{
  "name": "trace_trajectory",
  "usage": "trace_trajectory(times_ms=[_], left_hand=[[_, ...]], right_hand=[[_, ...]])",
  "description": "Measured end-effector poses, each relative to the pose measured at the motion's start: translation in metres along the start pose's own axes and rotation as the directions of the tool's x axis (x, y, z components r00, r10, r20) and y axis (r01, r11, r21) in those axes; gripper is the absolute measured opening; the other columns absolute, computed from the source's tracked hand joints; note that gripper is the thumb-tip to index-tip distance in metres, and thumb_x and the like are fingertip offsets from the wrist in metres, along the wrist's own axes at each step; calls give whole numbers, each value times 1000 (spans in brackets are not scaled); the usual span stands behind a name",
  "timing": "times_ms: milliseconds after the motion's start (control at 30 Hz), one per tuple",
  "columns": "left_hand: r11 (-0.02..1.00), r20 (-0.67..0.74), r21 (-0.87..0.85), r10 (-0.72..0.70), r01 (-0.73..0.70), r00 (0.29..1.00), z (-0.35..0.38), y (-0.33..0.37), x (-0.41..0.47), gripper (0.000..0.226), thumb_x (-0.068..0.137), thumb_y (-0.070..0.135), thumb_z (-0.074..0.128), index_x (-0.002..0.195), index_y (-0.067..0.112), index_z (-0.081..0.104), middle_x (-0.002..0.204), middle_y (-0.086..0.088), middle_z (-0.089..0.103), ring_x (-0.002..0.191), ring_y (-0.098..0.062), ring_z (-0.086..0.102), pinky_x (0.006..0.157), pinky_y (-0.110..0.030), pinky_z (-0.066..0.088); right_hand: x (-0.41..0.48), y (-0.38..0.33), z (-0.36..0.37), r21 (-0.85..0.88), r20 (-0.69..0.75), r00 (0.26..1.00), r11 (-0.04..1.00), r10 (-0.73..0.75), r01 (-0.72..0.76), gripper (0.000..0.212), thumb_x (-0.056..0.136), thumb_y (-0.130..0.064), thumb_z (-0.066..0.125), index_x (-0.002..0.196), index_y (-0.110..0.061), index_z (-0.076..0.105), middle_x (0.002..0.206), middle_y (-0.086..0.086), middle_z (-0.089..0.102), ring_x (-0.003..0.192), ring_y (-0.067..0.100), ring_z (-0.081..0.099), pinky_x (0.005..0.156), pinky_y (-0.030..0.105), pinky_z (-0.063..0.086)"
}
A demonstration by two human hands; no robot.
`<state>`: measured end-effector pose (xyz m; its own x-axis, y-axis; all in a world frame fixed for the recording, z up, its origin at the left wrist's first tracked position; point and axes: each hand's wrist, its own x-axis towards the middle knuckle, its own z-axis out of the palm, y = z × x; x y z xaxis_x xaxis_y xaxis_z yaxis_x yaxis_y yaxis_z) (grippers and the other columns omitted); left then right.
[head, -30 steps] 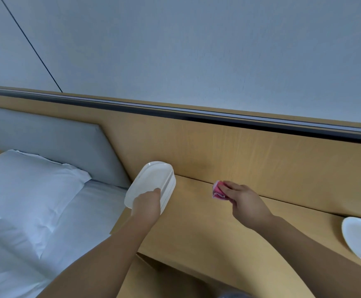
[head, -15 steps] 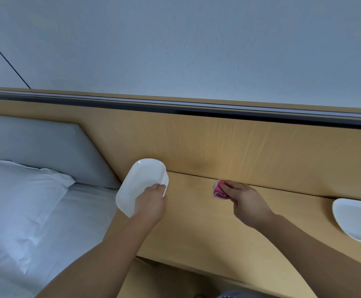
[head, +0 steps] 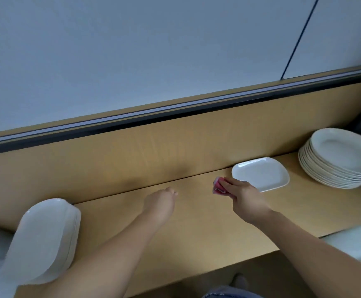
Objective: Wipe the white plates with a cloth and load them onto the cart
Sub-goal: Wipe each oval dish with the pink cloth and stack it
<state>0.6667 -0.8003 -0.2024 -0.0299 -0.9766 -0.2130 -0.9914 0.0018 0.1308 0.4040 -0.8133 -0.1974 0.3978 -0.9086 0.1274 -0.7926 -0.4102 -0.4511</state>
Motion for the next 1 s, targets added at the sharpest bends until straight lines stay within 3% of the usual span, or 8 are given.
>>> trace_trajectory(times_ms=[267, 333, 400, 467, 567, 800, 933, 1000], left_hand=[[985, 77, -95, 155, -147, 985, 29, 114, 53, 41, 102, 47, 34, 74, 18, 40, 70, -4, 54, 74, -29, 56, 58, -31, 31], [981, 112, -139, 155, -138, 982, 40, 133, 67, 33, 100, 43, 40, 78, 18, 40, 67, -1, 50, 72, -28, 54, 59, -33, 37], [980, 137, -154, 151, -129, 979, 49, 152, 81, 25, 100, 38, 42, 86, 17, 41, 77, -4, 58, 77, -28, 57, 62, -35, 42], [980, 156, -171, 125, -98, 980, 56, 168, 92, 21, 101, 34, 41, 91, 15, 36, 80, -5, 57, 75, -27, 55, 60, -33, 39], [981, 159, -192, 40, -9, 986, 64, 188, 108, 22, 101, 34, 40, 97, 13, 37, 80, -5, 54, 78, -27, 58, 60, -32, 35], [940, 176, -314, -83, 136, 981, 76, 212, 133, 33, 100, 23, 43, 129, 4, 44, 112, -12, 62, 99, -29, 59, 69, -30, 39], [860, 242, -416, -208, 295, 948, 73, 224, 141, 39, 98, 10, 43, 137, 4, 41, 126, -15, 57, 112, -32, 56, 79, -29, 42], [823, 254, -453, -250, 343, 934, 73, 226, 144, 40, 89, 2, 48, 130, 3, 45, 118, -16, 58, 103, -33, 59, 71, -32, 45]], right_hand=[[-54, 97, -40, -75, -60, 976, 974, 208, -213, 60, 71, 12, 49, 117, -24, 61, 113, -15, 62, 84, 26, 58, 64, 35, 52], [-60, 116, -45, -81, -53, 974, 971, 222, -226, 60, 70, 12, 48, 116, -25, 61, 110, -16, 61, 80, 26, 55, 62, 31, 49], [-64, 135, -48, -65, -46, 971, 970, 233, -236, 59, 71, 13, 48, 114, -25, 61, 109, -16, 61, 78, 26, 55, 63, 30, 48], [-66, 153, -50, -42, -43, 973, 973, 225, -227, 59, 72, 13, 48, 115, -26, 60, 111, -16, 61, 79, 26, 55, 65, 33, 51], [-62, 178, -51, -19, -16, 979, 979, 205, -205, 61, 73, 12, 47, 119, -29, 57, 117, -18, 60, 84, 27, 57, 68, 38, 54], [-54, 222, -46, 15, 32, 985, 985, 170, -170, 68, 73, 10, 47, 130, -27, 54, 127, -13, 58, 93, 32, 61, 74, 41, 55], [-54, 230, -49, 27, 27, 988, 988, 152, -153, 69, 71, 11, 47, 130, -25, 56, 130, -11, 58, 94, 34, 62, 73, 43, 56], [-55, 231, -51, 35, 11, 989, 988, 150, -151, 70, 70, 13, 49, 129, -23, 58, 129, -9, 60, 91, 35, 62, 71, 44, 56]])
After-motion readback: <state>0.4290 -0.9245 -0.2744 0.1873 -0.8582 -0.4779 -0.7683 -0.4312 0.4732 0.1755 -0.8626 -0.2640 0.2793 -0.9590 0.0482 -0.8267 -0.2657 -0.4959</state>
